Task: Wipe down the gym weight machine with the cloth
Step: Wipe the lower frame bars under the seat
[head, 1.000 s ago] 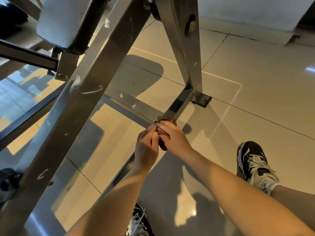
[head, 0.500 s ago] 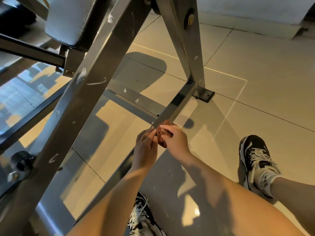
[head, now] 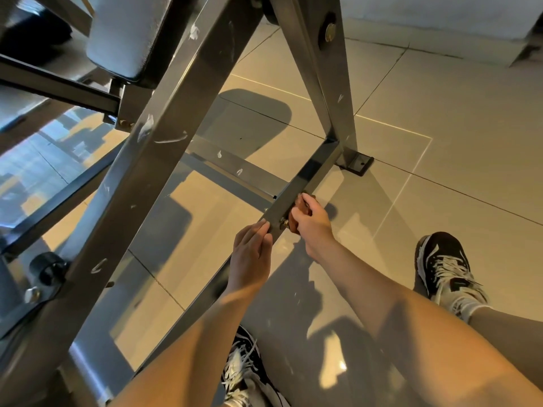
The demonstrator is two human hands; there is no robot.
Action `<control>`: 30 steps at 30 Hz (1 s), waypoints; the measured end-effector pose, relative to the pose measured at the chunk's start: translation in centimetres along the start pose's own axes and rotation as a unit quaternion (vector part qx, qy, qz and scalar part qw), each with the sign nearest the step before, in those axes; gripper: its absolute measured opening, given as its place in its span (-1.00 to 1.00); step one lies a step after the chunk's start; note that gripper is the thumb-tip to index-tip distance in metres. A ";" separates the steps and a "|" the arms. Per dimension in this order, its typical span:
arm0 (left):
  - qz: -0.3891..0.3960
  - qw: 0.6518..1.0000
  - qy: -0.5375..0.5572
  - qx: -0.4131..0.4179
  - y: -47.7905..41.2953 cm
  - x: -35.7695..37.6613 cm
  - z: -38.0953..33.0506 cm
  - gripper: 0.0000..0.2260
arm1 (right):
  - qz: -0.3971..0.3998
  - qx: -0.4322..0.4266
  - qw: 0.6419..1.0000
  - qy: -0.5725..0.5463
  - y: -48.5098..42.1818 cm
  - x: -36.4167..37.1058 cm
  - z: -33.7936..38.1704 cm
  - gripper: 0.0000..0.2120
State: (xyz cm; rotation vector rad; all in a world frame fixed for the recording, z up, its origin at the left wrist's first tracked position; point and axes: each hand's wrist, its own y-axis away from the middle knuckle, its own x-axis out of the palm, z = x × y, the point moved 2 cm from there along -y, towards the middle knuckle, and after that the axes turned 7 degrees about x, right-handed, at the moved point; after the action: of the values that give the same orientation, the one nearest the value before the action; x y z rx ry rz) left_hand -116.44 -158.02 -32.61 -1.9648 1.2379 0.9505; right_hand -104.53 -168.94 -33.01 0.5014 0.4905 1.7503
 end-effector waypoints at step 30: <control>-0.204 0.929 0.293 -0.101 1.6 -12.0 -13.4 -0.76 | 0.163 -0.189 0.965 0.083 15.3 1.7 11.3 -0.79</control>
State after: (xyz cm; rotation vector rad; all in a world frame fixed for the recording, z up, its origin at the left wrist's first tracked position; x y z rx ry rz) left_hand -118.23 -163.60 -15.50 -2.6544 0.9715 0.2878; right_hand -110.59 -169.95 -14.87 0.1674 0.1828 2.1550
